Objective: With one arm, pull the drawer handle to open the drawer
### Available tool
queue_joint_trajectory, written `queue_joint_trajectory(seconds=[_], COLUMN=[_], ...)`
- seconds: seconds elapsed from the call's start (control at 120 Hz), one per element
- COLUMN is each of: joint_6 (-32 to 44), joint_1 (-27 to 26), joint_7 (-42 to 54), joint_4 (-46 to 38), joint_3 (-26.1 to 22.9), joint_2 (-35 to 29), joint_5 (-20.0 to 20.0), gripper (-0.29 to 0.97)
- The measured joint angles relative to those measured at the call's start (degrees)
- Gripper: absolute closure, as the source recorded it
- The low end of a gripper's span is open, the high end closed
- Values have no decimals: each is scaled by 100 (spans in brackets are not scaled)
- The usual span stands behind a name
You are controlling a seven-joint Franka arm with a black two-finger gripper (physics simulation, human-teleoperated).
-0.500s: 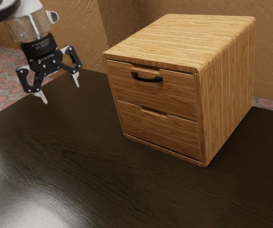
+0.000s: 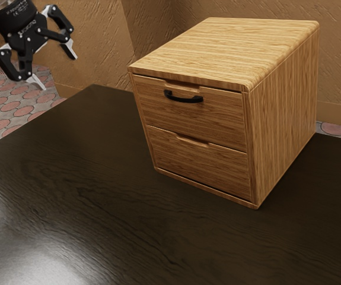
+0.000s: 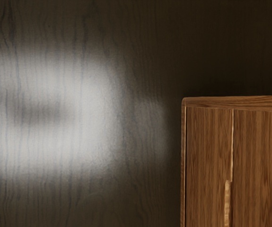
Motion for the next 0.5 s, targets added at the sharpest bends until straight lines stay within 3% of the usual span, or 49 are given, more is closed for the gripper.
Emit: queue_joint_trajectory(seconds=[0.267, 0.425, 0.5], joint_6=[1105, 1966, 2434], joint_1=[-70, -1066, -1605], joint_7=[-578, -831, -952], joint_4=[-255, -988, -1721], joint_3=[-180, -235, -232], joint_2=[-91, -184, -488], joint_5=[-192, -57, -24], gripper=[3, 4, 5])
